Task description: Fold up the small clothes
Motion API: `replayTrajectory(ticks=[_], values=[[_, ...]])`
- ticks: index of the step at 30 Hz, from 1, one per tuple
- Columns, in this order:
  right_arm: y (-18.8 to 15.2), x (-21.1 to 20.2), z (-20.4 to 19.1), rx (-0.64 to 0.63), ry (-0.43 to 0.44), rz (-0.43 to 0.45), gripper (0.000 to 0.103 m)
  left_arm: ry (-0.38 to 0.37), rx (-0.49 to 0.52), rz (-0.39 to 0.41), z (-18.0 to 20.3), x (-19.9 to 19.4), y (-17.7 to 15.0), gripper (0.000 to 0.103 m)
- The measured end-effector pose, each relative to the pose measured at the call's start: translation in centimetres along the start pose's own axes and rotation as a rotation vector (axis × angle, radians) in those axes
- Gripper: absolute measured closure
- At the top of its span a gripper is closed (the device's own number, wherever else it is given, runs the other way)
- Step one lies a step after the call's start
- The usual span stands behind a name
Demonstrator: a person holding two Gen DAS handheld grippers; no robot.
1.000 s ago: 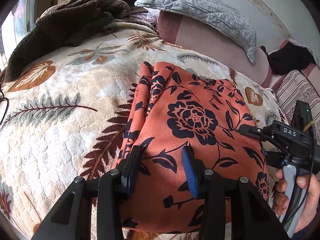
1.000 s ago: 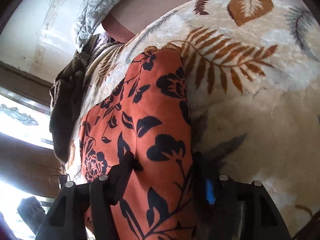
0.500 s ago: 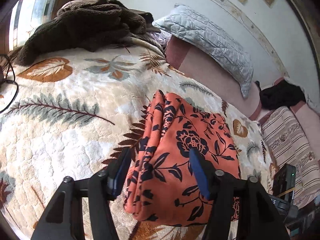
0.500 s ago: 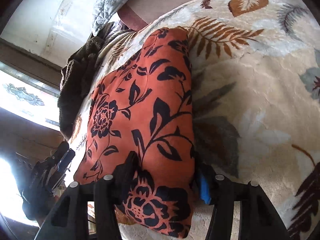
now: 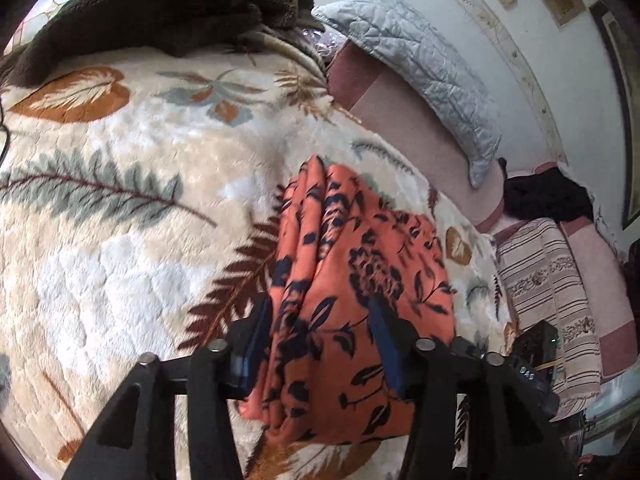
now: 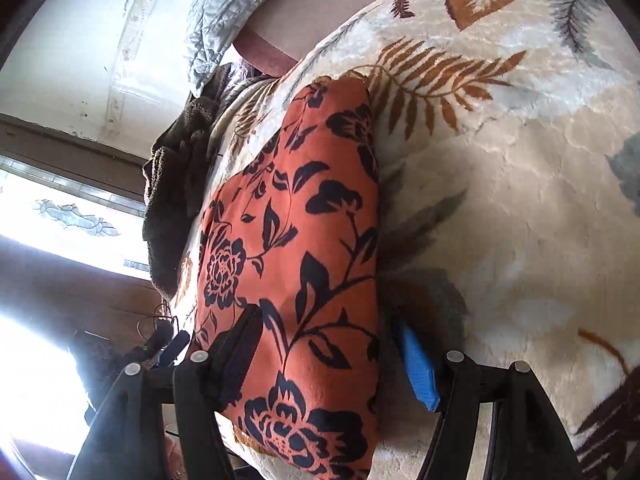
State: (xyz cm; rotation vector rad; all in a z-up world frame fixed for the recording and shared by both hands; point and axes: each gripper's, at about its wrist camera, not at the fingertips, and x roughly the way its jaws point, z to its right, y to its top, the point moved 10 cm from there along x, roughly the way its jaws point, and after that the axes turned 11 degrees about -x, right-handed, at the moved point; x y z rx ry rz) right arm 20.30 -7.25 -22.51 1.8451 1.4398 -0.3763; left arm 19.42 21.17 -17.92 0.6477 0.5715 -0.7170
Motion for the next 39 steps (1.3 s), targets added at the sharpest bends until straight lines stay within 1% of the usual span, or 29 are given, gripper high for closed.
replayTrajectory(ticks=[1, 2, 3, 4, 5, 6, 7, 8, 9, 10, 11, 13, 14, 15, 16, 17, 18, 19, 20, 21, 22, 24, 26, 29, 33, 39], values=[[0.4, 0.2, 0.1, 0.005, 0.01, -0.003, 0.033, -0.005, 0.019, -0.008, 0.6, 0.7, 0.6, 0.039], [0.9, 0.7, 0.2, 0.007, 0.022, -0.01, 0.033, 0.015, 0.043, -0.026, 0.8, 1.8, 1.2, 0.039], [1.2, 1.3, 0.2, 0.013, 0.034, -0.021, 0.033, 0.055, 0.053, -0.054, 0.2, 3.2, 1.6, 0.039], [1.5, 1.9, 0.3, 0.022, 0.047, -0.037, 0.033, 0.093, 0.048, -0.101, -0.6, 4.9, 1.4, 0.04], [1.6, 2.5, 0.3, 0.024, 0.064, -0.055, 0.033, 0.123, 0.036, -0.153, -1.5, 6.5, 0.8, 0.047], [1.6, 3.2, 0.1, 0.011, 0.064, -0.076, 0.034, 0.11, 0.031, -0.189, -1.9, 7.6, 0.2, 0.062], [1.6, 3.8, 0.1, -0.019, 0.039, -0.098, 0.045, 0.087, 0.031, -0.189, -1.9, 7.9, -0.1, 0.062], [1.7, 4.1, 0.0, -0.059, -0.008, -0.115, 0.052, 0.073, 0.037, -0.175, -1.8, 7.7, -0.1, 0.069], [1.8, 4.1, -0.3, -0.091, -0.03, -0.123, 0.057, 0.064, 0.042, -0.171, -1.6, 7.4, -0.2, 0.076], [2.0, 3.8, -0.8, -0.125, -0.052, -0.124, 0.063, 0.063, 0.051, -0.16, -1.3, 6.9, -0.2, 0.079], [2.2, 3.2, -1.4, -0.162, -0.069, -0.114, 0.064, 0.071, 0.062, -0.148, -0.9, 6.5, -0.2, 0.081], [2.8, 1.5, -2.8, -0.21, -0.067, -0.091, 0.065, 0.084, 0.084, -0.121, 0.2, 5.6, -0.7, 0.081], [2.9, 0.6, -3.2, -0.229, -0.071, -0.077, 0.065, 0.075, 0.086, -0.125, 0.8, 5.4, -1.3, 0.081], [3.2, -0.3, -3.0, -0.248, -0.098, -0.059, 0.065, 0.069, 0.084, -0.133, 1.3, 5.6, -2.0, 0.078], [3.4, -0.9, -2.4, -0.254, -0.131, -0.045, 0.063, 0.083, 0.085, -0.142, 1.3, 6.0, -2.7, 0.074], [3.4, -1.0, -1.1, -0.231, -0.159, -0.051, 0.06, 0.116, 0.108, -0.146, 1.2, 6.7, -3.2, 0.069], [3.2, -0.6, 0.3, -0.182, -0.168, -0.071, 0.053, 0.158, 0.141, -0.127, 1.0, 7.1, -3.5, 0.05], [2.7, -0.1, 1.9, -0.11, -0.16, -0.09, 0.048, 0.199, 0.159, -0.093, 0.6, 7.1, -3.4, 0.039], [2.3, 0.1, 2.9, -0.046, -0.125, -0.094, 0.047, 0.228, 0.167, -0.07, 0.4, 6.8, -3.2, 0.032], [2.0, 0.0, 3.1, -0.006, -0.06, -0.078, 0.044, 0.224, 0.171, -0.07, 0.4, 6.6, -3.1, 0.032], [1.7, -0.2, 3.1, 0.011, -0.019, -0.061, 0.039, 0.209, 0.175, -0.075, 0.2, 6.3, -3.1, 0.032], [1.5, -0.5, 2.9, -0.002, -0.002, -0.035, 0.037, 0.215, 0.188, -0.066, -0.1, 6.1, -3.0, 0.032], [1.2, -0.2, 2.7, -0.015, -0.003, -0.05, 0.037, 0.223, 0.209, -0.052, 0.0, 6.0, -3.0, 0.032], [1.3, 0.1, 2.3, -0.034, -0.023, -0.059, 0.037, 0.27, 0.263, -0.001, 0.4, 5.6, -2.5, 0.032], [1.2, 0.5, 2.1, -0.052, -0.044, -0.066, 0.037, 0.303, 0.319, 0.038, 1.2, 5.3, -2.3, 0.032], [1.3, 0.7, 1.9, -0.07, -0.066, -0.07, 0.037, 0.27, 0.316, 0.042, 1.8, 4.7, -2.1, 0.032]])
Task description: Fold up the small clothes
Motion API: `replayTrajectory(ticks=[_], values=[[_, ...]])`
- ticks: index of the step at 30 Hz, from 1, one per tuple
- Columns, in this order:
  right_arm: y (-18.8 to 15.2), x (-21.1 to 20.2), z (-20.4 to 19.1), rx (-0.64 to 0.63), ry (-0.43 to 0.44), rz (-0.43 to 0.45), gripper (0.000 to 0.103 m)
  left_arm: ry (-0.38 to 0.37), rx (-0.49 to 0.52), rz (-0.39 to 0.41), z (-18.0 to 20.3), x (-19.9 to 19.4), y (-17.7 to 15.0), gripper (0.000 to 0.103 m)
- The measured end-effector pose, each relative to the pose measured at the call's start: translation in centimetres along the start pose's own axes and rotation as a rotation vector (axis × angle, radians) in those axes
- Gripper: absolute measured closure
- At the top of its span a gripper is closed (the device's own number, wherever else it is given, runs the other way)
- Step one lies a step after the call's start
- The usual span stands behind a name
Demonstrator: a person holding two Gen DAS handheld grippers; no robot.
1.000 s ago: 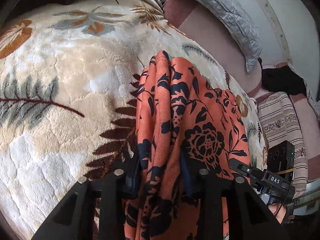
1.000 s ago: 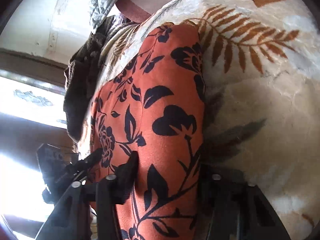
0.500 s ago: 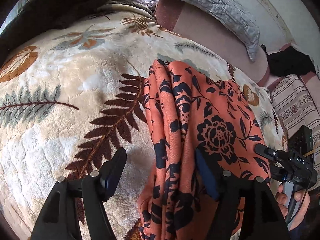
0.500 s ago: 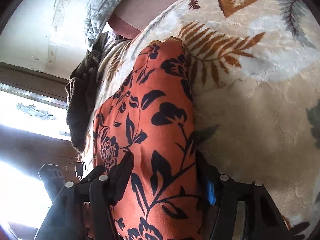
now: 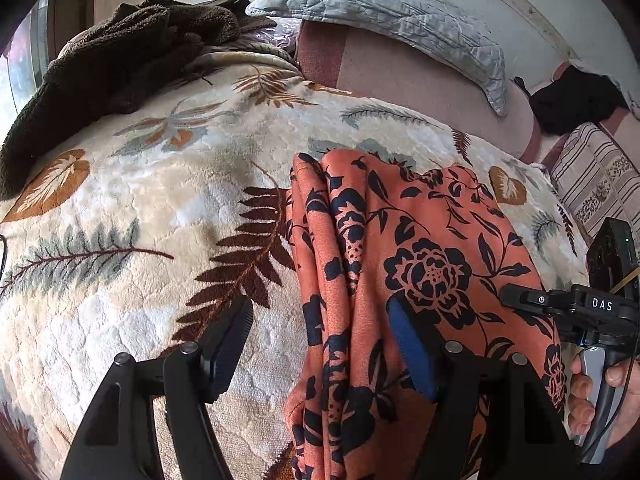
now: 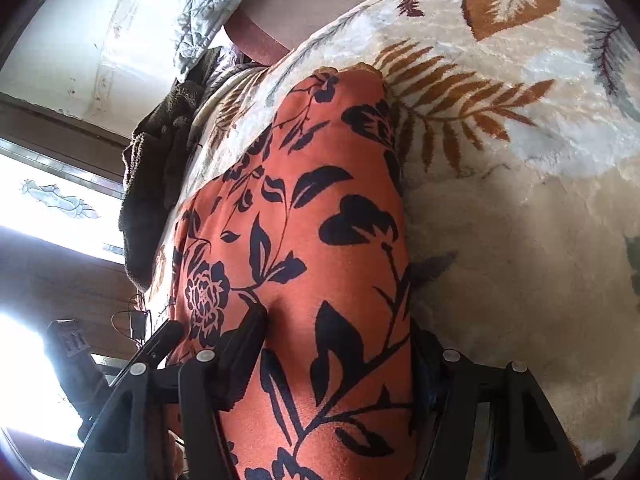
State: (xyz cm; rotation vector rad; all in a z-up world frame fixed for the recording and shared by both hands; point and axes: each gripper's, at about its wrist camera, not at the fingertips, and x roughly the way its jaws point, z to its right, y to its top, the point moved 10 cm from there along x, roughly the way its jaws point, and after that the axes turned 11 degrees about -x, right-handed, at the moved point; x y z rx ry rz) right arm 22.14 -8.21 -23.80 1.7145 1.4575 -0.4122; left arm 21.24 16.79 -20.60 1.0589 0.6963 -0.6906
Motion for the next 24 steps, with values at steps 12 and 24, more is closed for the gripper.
replayTrajectory(ticks=[12, 24], values=[[0.4, 0.7, -0.2, -0.017, -0.006, -0.002, 0.039, -0.255, -0.232, -0.255, 0.2, 3.5, -1.7, 0.064], [1.7, -0.7, -2.1, -0.162, -0.084, -0.02, 0.065, -0.217, -0.138, -0.164, 2.2, 1.8, -1.3, 0.076]])
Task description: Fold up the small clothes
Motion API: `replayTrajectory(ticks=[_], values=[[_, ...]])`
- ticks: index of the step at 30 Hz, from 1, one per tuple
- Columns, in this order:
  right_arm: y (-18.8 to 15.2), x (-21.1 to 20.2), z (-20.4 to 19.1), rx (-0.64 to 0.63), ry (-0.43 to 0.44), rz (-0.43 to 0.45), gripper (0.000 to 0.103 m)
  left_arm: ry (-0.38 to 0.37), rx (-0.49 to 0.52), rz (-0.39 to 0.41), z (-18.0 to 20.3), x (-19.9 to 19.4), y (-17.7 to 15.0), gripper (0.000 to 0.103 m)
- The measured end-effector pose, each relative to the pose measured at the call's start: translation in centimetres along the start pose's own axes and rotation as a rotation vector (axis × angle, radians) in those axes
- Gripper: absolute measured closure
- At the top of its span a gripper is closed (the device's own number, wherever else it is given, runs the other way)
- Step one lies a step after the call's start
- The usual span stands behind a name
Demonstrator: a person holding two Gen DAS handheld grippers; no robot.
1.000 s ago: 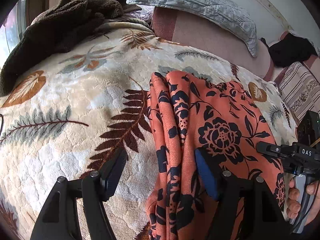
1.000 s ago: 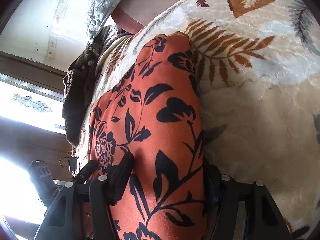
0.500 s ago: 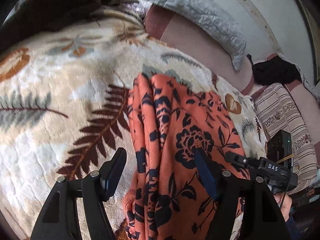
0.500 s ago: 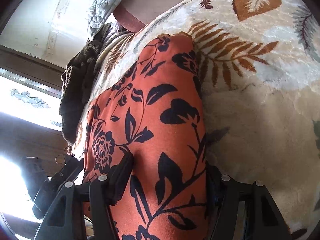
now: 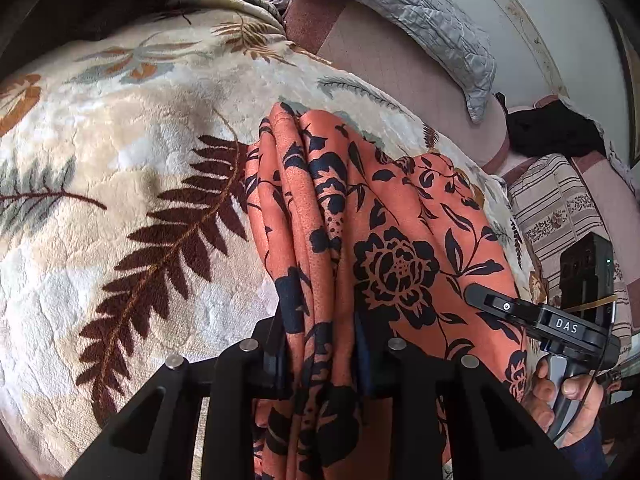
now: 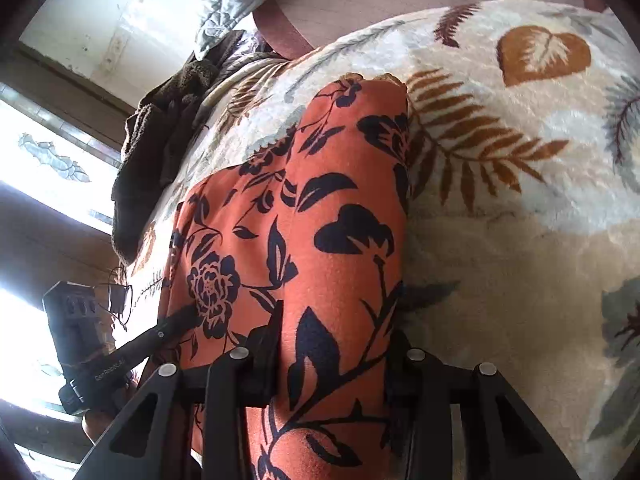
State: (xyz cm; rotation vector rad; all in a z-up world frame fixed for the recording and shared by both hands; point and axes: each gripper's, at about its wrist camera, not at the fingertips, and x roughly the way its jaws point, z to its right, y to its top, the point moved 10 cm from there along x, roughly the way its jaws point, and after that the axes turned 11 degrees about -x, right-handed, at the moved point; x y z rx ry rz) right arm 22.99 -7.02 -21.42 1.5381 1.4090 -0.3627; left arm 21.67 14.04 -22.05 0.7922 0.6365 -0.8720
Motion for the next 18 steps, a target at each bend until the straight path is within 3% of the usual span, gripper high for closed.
replayTrajectory(ticks=[6, 10, 13, 15, 16, 18], values=[[3.5, -6.1, 1.5, -0.08, -0.072, 0.114, 0.066, -0.084, 0.066, 0.053, 6.7, 0.0, 1.2, 0.076], [5.3, -9.1, 5.5, -0.031, -0.077, 0.178, 0.064, -0.086, 0.114, 0.06, 11.5, 1.9, 2.7, 0.076], [5.0, -8.2, 10.0, 0.044, -0.1, 0.163, 0.055, 0.001, 0.115, -0.008, 11.6, 5.7, 2.2, 0.068], [3.7, -7.3, 13.6, 0.142, -0.142, 0.137, 0.055, 0.119, 0.112, -0.032, 9.7, 7.6, 1.5, 0.065], [2.8, -7.2, 14.9, 0.178, -0.161, 0.128, 0.055, 0.091, 0.105, -0.034, 9.4, 7.5, 1.1, 0.062], [1.9, -7.7, 15.0, 0.192, -0.091, 0.161, 0.055, 0.085, 0.1, 0.004, 8.9, 6.3, 0.8, 0.056]])
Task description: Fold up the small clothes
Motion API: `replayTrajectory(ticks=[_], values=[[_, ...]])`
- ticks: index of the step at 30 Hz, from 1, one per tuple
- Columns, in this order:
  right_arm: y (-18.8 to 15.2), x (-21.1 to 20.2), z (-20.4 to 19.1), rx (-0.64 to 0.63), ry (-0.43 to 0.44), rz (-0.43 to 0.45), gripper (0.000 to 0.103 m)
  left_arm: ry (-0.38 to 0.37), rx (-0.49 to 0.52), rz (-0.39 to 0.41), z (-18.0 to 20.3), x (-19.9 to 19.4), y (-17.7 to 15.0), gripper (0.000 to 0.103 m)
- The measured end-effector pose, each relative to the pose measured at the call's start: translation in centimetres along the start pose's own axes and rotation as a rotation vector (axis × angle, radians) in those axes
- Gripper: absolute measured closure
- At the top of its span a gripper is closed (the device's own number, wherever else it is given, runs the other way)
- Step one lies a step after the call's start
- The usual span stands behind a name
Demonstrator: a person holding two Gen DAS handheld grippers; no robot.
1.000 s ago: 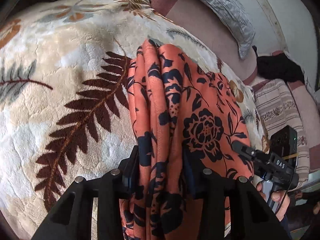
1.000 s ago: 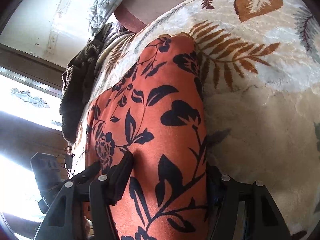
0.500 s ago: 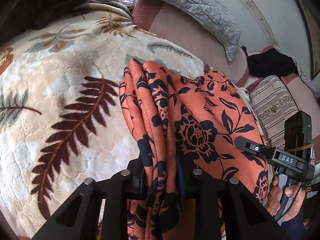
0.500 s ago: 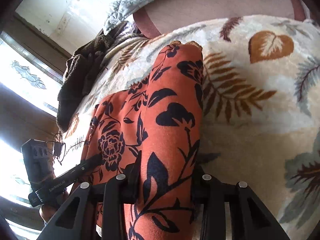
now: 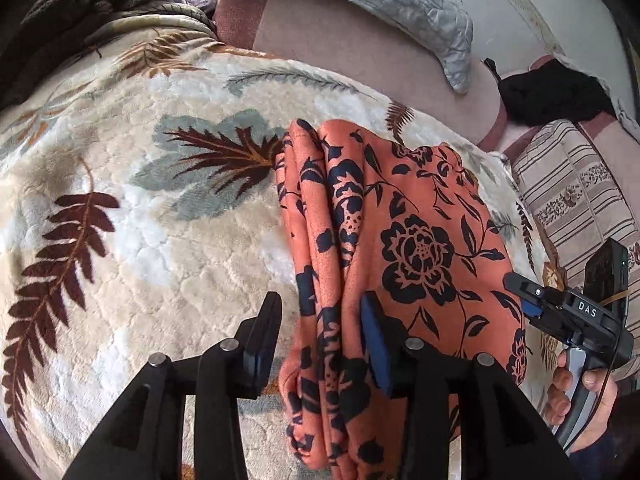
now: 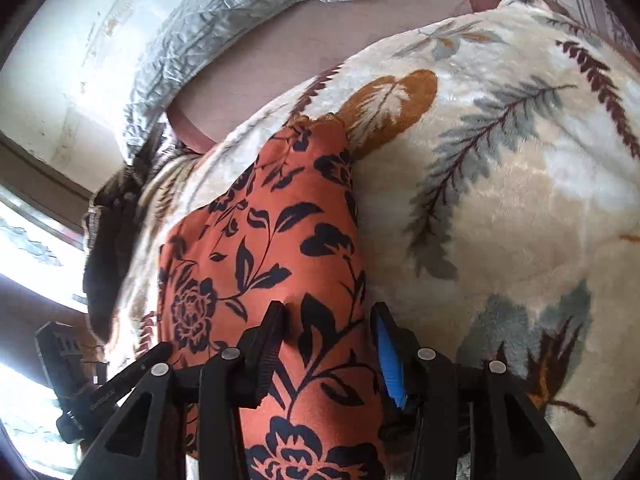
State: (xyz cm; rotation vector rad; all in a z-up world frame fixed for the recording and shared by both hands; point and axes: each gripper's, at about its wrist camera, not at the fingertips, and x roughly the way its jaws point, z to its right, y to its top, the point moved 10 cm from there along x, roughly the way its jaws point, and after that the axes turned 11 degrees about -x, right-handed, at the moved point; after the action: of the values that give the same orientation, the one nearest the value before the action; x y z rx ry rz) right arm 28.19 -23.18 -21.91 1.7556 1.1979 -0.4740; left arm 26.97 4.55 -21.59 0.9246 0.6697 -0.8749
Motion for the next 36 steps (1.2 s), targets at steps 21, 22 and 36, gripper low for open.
replayTrajectory(ticks=[21, 22, 36], values=[[-6.5, -0.1, -1.5, 0.052, 0.109, -0.049, 0.045, -0.007, 0.052, 0.052, 0.9, -1.5, -2.5, 0.055], [-6.5, -0.1, -1.6, 0.078, 0.115, -0.056, 0.058, -0.006, 0.054, 0.054, 0.9, -1.5, -2.5, 0.055], [-8.0, -3.3, -0.8, 0.244, 0.116, 0.014, 0.036, 0.005, 0.063, 0.087, 0.9, -2.5, -2.4, 0.05]])
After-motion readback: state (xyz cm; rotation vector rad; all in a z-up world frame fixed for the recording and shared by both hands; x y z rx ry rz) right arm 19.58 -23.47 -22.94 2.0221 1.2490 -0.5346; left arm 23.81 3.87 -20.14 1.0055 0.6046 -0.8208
